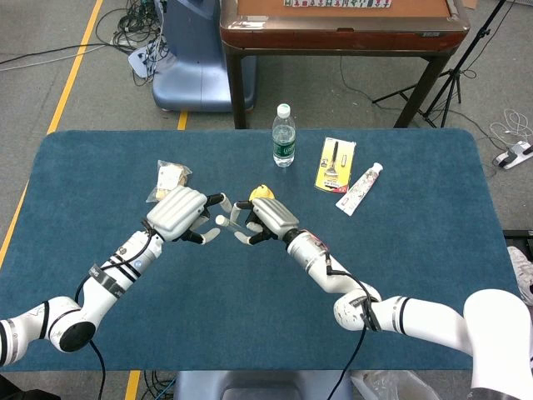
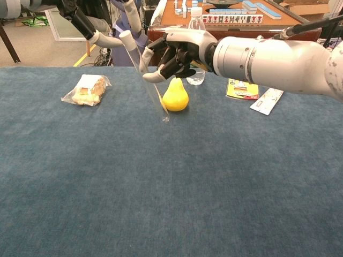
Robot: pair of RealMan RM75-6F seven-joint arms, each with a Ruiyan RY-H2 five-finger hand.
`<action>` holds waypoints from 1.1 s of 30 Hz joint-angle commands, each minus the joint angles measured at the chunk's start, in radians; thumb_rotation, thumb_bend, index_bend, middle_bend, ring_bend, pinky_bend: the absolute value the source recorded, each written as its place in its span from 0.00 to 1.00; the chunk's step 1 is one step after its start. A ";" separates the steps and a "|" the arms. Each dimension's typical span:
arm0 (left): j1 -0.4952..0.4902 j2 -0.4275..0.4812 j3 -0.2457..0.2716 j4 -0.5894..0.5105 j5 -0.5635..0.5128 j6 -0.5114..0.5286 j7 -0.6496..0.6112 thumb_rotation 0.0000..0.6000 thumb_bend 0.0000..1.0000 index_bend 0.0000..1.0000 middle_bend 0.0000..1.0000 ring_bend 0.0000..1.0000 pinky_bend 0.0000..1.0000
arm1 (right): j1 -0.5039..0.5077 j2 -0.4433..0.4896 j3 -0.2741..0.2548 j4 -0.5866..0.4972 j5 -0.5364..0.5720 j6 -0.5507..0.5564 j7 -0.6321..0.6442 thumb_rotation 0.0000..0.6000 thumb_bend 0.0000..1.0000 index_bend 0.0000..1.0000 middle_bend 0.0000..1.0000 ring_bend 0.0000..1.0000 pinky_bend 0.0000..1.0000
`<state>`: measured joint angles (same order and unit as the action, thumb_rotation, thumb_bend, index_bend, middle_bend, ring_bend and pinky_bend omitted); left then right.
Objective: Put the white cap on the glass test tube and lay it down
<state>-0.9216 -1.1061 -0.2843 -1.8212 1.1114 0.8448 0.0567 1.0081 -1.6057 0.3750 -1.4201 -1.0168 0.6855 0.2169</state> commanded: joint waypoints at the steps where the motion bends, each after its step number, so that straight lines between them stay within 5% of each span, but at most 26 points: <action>1: 0.005 0.008 -0.002 -0.006 -0.009 0.002 -0.010 1.00 0.28 0.03 0.95 1.00 1.00 | 0.006 0.039 -0.015 -0.022 0.027 -0.003 -0.060 1.00 0.54 0.84 1.00 1.00 1.00; 15: 0.068 0.038 0.035 0.021 -0.021 0.047 -0.015 1.00 0.28 0.00 0.93 1.00 1.00 | 0.138 0.293 -0.176 -0.201 0.378 -0.053 -0.470 1.00 0.54 0.86 1.00 1.00 1.00; 24: 0.117 0.072 0.073 -0.010 -0.016 0.080 0.025 1.00 0.28 0.00 0.93 1.00 1.00 | 0.236 0.195 -0.273 -0.118 0.548 -0.051 -0.567 1.00 0.54 0.86 1.00 1.00 1.00; 33: 0.131 0.086 0.087 -0.035 0.001 0.075 0.039 1.00 0.28 0.00 0.93 1.00 1.00 | 0.281 0.039 -0.286 0.029 0.590 -0.055 -0.584 1.00 0.54 0.86 1.00 1.00 1.00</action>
<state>-0.7914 -1.0209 -0.1981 -1.8552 1.1118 0.9204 0.0955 1.2769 -1.5384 0.0896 -1.4192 -0.4359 0.6335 -0.3631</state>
